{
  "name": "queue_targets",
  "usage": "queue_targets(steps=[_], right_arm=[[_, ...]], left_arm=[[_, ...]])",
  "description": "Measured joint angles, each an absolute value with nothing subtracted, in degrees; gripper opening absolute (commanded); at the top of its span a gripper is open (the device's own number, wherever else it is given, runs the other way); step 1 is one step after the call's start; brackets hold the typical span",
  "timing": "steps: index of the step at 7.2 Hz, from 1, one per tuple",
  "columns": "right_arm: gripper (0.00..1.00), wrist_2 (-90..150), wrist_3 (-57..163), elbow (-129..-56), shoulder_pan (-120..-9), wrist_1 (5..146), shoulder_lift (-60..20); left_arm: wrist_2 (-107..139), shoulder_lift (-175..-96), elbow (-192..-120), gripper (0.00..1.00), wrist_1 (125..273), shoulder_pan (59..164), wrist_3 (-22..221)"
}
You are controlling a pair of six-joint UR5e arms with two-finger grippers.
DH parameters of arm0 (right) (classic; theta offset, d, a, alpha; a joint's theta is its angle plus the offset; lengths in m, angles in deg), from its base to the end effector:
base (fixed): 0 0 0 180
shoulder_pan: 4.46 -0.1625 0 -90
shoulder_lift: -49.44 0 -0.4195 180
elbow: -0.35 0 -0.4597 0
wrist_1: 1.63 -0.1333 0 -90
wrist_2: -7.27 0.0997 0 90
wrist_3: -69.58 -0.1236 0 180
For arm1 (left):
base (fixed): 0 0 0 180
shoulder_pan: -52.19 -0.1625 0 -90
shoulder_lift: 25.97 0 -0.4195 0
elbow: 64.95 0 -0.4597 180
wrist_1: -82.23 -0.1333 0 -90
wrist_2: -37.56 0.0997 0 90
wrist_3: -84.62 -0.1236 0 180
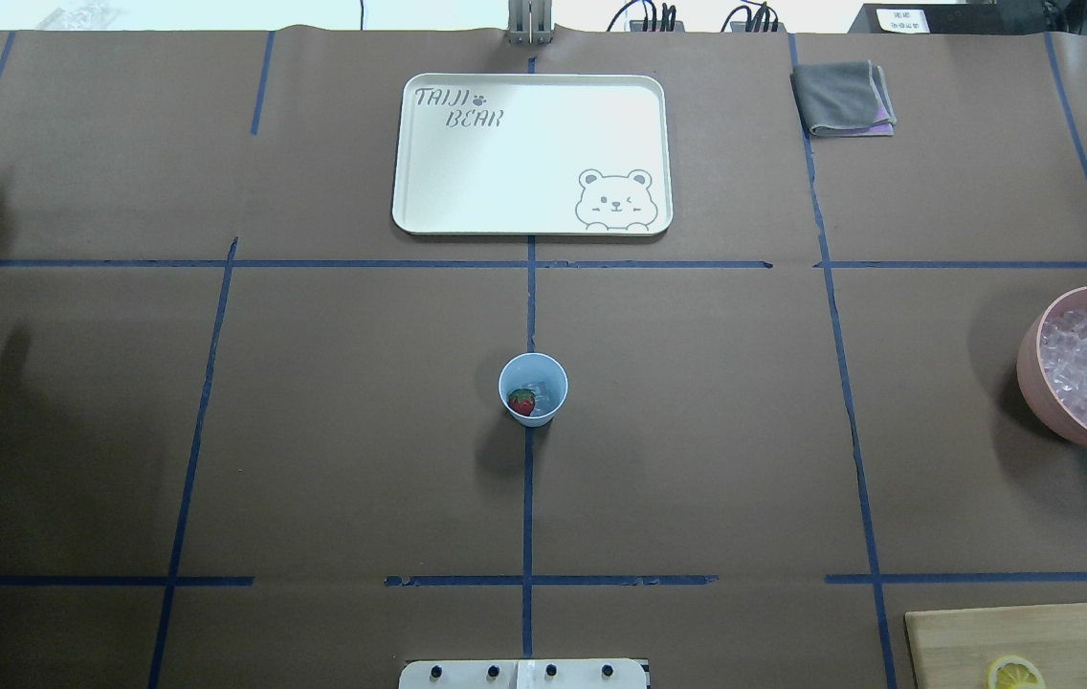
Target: Mash ice and strawberries in cup
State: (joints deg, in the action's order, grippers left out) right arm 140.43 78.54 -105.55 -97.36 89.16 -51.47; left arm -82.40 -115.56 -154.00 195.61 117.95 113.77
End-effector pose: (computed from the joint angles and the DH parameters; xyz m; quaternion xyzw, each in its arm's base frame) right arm 0.0732 -0.4815 0.6170 0.0719 -0.3621 -0.0626 0.9273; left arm 0.1766 -0.5666 0.6548 0.0508 0.3096 0.0087 0.9495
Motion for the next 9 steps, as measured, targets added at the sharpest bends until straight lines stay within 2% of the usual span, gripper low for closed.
queue_targets(steps=[2,3,4,5,9], right_arm=[[1.0,140.4,78.6,-105.6,-97.4,89.2,-51.5],[1.0,140.4,78.6,-105.6,-97.4,89.2,-51.5],[1.0,140.4,78.6,-105.6,-97.4,89.2,-51.5],[1.0,140.4,78.6,-105.6,-97.4,89.2,-51.5],[1.0,140.4,78.6,-105.6,-97.4,89.2,-51.5]], left_arm=[[-82.5,-115.7,-151.4,0.07,198.5,116.4,114.0],[-82.5,-115.8,-151.1,0.11,198.8,115.4,114.0],[-82.5,-115.8,-150.9,0.7,198.9,114.8,114.1],[-82.5,-115.8,-150.8,1.0,198.9,114.4,114.1],[-82.5,-115.6,-150.6,1.0,199.0,114.2,114.0]])
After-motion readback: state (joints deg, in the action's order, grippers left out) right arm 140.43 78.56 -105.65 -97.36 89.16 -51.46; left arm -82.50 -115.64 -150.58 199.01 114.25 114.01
